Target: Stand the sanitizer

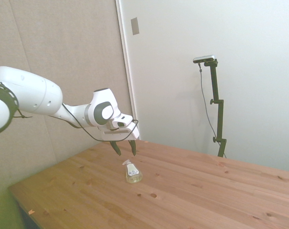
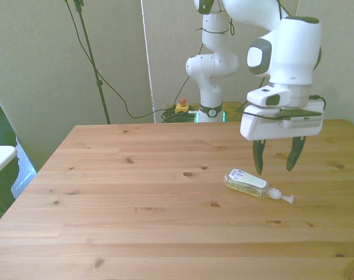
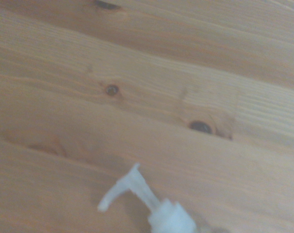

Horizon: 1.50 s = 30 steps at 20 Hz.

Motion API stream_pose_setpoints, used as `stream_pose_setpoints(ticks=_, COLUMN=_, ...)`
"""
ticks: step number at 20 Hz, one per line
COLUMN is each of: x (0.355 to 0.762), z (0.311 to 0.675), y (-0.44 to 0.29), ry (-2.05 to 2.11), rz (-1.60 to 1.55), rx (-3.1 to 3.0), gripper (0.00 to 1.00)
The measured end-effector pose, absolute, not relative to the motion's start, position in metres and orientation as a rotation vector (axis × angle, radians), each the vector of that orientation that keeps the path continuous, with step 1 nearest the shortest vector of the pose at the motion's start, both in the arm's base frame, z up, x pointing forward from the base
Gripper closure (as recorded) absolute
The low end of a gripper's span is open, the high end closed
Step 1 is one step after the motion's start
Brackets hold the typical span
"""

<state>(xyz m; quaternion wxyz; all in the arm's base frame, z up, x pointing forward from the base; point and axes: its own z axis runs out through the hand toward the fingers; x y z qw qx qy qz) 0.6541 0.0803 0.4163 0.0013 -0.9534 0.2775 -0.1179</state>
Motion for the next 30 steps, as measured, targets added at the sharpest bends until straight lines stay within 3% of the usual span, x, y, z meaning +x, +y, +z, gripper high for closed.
stream_pose_setpoints(ticks=9, x=0.716, z=0.411, y=0.082, ry=0.655, rz=-0.19, rx=-3.052, gripper=0.0)
stream_pose_setpoints(ticks=25, x=0.696, z=0.378, y=0.092, ry=0.496, rz=-0.071, rx=-3.116, gripper=0.0)
stream_pose_setpoints(ticks=26, x=0.694, z=0.377, y=0.091, ry=0.497, rz=-0.071, rx=-3.117, gripper=1.0)
stream_pose_setpoints(ticks=30, x=0.69, z=0.37, y=0.086, ry=0.504, rz=-0.073, rx=-3.12, gripper=1.0)
